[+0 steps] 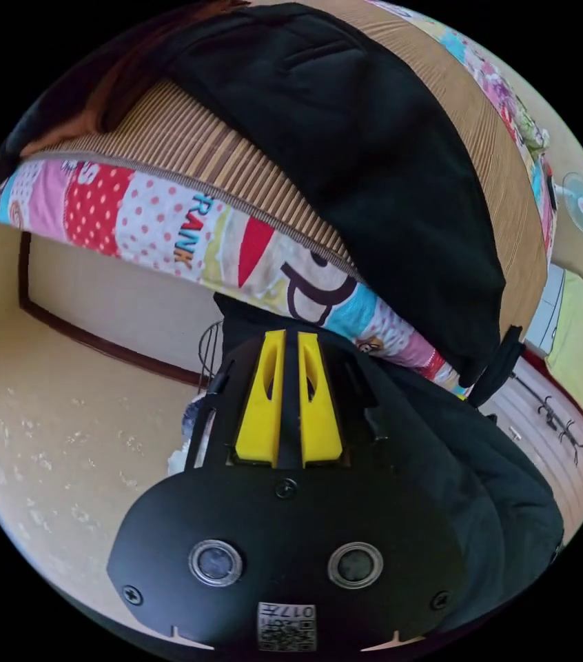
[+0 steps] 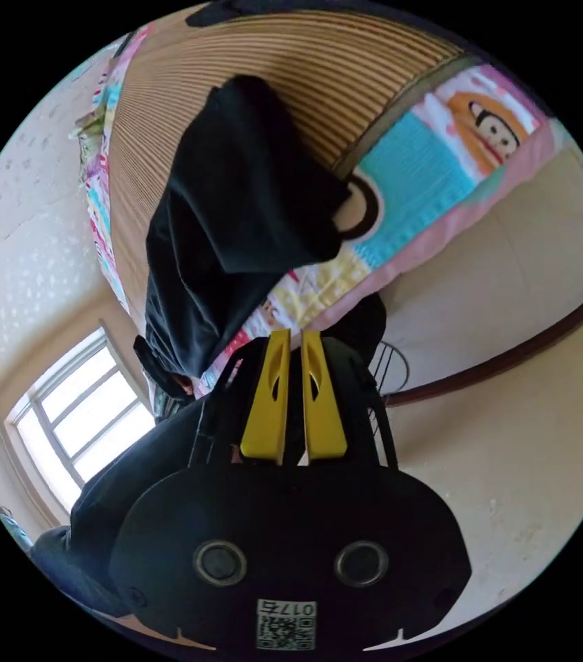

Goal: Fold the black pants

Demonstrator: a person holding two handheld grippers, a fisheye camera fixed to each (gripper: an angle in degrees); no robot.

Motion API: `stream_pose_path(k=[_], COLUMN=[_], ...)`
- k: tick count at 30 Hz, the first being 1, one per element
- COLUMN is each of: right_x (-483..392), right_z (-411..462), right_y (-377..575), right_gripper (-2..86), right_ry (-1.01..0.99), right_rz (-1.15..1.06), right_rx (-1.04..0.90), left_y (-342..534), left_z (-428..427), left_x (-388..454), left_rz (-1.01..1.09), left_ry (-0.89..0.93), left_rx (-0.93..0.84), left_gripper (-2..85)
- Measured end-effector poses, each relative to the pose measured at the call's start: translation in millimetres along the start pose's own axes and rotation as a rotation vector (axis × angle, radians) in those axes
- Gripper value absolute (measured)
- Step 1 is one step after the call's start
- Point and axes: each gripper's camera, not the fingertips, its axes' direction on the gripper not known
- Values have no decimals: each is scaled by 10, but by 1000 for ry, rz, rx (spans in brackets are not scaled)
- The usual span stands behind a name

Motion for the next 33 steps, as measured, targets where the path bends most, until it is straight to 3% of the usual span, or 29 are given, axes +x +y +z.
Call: stream_pose_path(k=[4, 6, 11, 15, 17, 22, 25, 28, 31, 33], right_x=[-277, -463, -1558, -2570, -3257, -3888, -3695, -3213, -2277, -1937], right_z=[-369, -308, 18, -149, -611, -1617, -1965, -1820, -1596, -1593], right_y=[-229, -441, -784, -568, -251, 177, 132, 21, -289, -195], right_gripper=[117, 111, 24, 12, 9, 6, 6, 7, 6, 5], right_ry=[66, 53, 420, 380, 208, 4, 72, 377, 530, 476], right_rz=[-67, -98, -228, -455, -656, -827, -753, -689, -256, -120], right_rx=[101, 19, -305, -455, -448, -418, -412, -520, -511, -427], left_y=[72, 60, -12, -90, -122, -129, -126, -114, -122, -131], left_z=[111, 90, -137, -282, -345, -429, -511, -586, -636, -678], left_x=[-126, -116, 140, 305, 360, 351, 289, 208, 123, 80], left_rz=[-143, -177, -179, -155, -150, -160, -171, -188, -203, -214], left_ry=[126, 151, 183, 198, 192, 185, 178, 180, 188, 190], left_rx=[-18, -14, 44, 80, 88, 76, 73, 77, 67, 65], left_gripper=[51, 57, 57, 57, 59, 58, 59, 60, 62, 64])
